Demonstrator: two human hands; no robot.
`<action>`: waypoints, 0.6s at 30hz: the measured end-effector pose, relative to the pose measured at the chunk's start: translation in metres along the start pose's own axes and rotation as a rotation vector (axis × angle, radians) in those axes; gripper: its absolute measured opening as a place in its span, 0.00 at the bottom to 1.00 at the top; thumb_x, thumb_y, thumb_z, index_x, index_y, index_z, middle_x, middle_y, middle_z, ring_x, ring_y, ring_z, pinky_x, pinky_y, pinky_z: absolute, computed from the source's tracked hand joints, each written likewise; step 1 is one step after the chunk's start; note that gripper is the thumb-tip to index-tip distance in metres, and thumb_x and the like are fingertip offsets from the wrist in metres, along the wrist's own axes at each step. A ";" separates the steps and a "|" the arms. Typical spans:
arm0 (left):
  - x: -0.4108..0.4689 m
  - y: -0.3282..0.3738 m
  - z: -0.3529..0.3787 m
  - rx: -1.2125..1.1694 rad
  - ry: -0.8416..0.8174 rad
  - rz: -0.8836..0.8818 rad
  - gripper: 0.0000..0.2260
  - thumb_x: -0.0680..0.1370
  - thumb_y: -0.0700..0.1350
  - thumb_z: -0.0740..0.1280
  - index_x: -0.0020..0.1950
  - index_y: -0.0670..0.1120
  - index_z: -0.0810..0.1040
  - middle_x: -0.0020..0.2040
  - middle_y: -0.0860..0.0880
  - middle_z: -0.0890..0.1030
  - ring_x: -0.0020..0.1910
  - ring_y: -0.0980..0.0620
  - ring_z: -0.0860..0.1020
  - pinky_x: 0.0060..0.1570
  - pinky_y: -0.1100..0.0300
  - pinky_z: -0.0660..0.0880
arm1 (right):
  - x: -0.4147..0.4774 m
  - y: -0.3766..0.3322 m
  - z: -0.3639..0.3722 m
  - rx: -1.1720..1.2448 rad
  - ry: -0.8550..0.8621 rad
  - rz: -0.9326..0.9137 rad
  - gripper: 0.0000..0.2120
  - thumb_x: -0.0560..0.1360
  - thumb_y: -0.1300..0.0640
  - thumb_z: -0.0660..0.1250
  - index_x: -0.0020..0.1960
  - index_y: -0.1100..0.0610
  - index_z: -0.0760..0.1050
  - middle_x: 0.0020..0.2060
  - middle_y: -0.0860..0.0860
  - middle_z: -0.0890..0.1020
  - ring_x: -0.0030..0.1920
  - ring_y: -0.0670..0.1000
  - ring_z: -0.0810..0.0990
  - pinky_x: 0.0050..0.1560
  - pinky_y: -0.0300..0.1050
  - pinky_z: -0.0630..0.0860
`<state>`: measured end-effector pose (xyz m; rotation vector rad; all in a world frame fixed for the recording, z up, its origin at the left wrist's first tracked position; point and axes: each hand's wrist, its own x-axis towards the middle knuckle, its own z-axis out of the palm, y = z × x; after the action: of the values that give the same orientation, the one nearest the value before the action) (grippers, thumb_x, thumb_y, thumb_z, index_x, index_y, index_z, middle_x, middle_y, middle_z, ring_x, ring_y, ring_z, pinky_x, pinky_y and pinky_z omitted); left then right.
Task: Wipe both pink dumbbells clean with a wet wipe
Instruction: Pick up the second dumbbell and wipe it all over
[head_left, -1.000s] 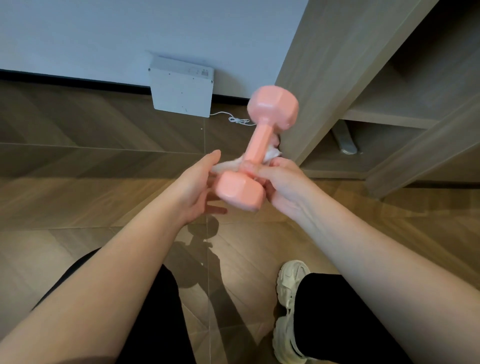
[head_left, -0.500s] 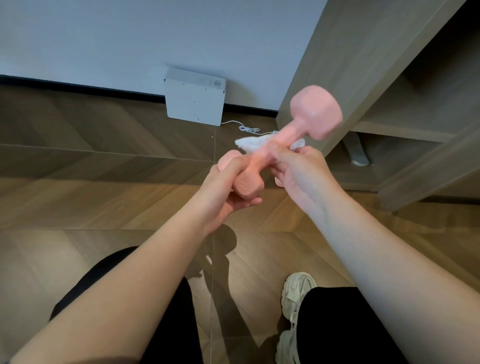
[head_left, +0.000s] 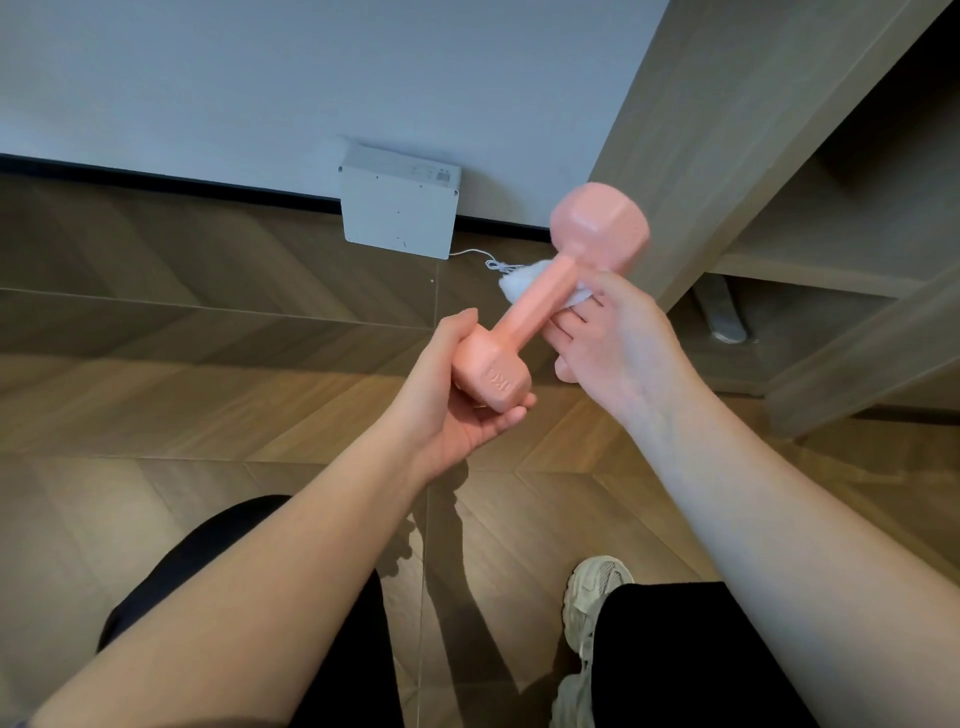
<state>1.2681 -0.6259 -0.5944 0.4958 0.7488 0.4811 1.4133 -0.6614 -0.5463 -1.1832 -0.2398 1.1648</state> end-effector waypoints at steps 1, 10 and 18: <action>0.001 0.000 0.000 -0.007 0.021 0.011 0.22 0.75 0.59 0.66 0.56 0.41 0.77 0.36 0.40 0.81 0.37 0.39 0.80 0.29 0.58 0.77 | -0.001 0.000 -0.001 0.032 -0.012 0.016 0.16 0.81 0.58 0.58 0.69 0.58 0.68 0.60 0.56 0.81 0.60 0.55 0.81 0.36 0.43 0.75; 0.004 0.003 0.004 0.037 0.065 0.144 0.20 0.77 0.57 0.64 0.60 0.42 0.75 0.35 0.41 0.81 0.35 0.42 0.80 0.30 0.58 0.78 | 0.001 0.008 -0.004 0.275 -0.034 -0.030 0.20 0.81 0.60 0.59 0.72 0.60 0.68 0.62 0.58 0.80 0.63 0.58 0.79 0.53 0.52 0.78; 0.003 0.003 0.010 0.025 0.051 0.168 0.22 0.78 0.57 0.63 0.60 0.40 0.76 0.38 0.40 0.80 0.34 0.43 0.80 0.29 0.58 0.77 | 0.009 0.001 -0.009 0.254 -0.002 0.022 0.14 0.83 0.54 0.60 0.62 0.60 0.76 0.60 0.57 0.82 0.64 0.55 0.78 0.52 0.53 0.74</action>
<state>1.2768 -0.6241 -0.5879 0.5739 0.7663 0.6441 1.4231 -0.6601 -0.5543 -0.9633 -0.0773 1.1780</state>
